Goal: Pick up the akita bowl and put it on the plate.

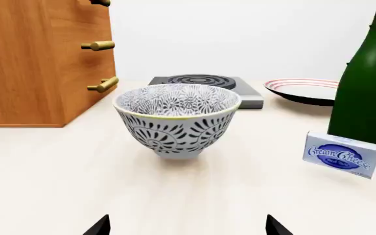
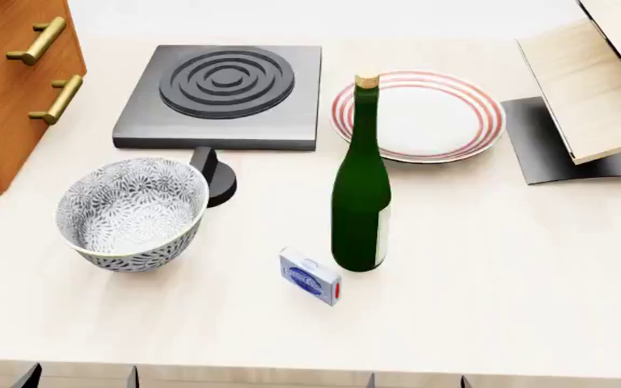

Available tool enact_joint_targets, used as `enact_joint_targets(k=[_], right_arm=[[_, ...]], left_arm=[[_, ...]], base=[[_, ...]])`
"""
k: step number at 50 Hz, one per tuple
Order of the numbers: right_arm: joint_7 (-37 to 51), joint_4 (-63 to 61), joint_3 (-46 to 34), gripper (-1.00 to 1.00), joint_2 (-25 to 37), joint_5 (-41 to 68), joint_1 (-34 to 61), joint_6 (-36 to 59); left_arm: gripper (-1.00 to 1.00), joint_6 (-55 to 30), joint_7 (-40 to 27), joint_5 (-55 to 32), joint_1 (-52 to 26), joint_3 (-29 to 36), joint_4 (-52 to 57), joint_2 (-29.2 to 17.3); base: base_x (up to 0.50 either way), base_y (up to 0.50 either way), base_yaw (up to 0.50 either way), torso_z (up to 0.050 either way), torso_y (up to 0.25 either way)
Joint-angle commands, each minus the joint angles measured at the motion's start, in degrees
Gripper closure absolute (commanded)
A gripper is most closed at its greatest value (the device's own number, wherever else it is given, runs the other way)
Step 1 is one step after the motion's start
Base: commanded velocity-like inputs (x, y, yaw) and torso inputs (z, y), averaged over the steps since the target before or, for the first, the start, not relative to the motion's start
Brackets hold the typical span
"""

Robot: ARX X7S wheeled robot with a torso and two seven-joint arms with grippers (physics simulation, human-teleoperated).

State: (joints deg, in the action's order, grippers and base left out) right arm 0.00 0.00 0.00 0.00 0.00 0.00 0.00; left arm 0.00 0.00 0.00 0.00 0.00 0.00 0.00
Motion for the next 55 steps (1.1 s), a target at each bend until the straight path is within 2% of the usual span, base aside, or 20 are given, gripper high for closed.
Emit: enact_joint_targets(k=[1,24,35,55], right_arm=[[1.7,-0.9,-1.7,-1.0,1.4,1.4,-0.2,0.6],[4.5,1.5,-5.0,-1.0,3.8,3.9,1.6,-0.2],[7.4,-10.5,-4.5,-1.0,5.3,4.0,3.9,7.0],[9.8,-25.9,-4.2,-1.0,7.6,5.9,1.1,11.9]], left_arm=[[-1.0,-0.3,-2.3,-1.9,0.1,2.2,0.4,-1.9],[-1.0,1.1,-6.0,-2.4,-1.2,5.0,-0.9,-4.3],[-1.0,-8.3,-9.1,-2.8,-4.1,2.8,13.2,-6.2],[-1.0,-13.3,-11.7,-4.6,-1.0,0.9,30.3,-8.6]], base=[[0.0,0.0,0.0,0.0,0.0],[0.0,0.0,0.0,0.0,0.0],[0.0,0.0,0.0,0.0,0.0],[0.0,0.0,0.0,0.0,0.0]])
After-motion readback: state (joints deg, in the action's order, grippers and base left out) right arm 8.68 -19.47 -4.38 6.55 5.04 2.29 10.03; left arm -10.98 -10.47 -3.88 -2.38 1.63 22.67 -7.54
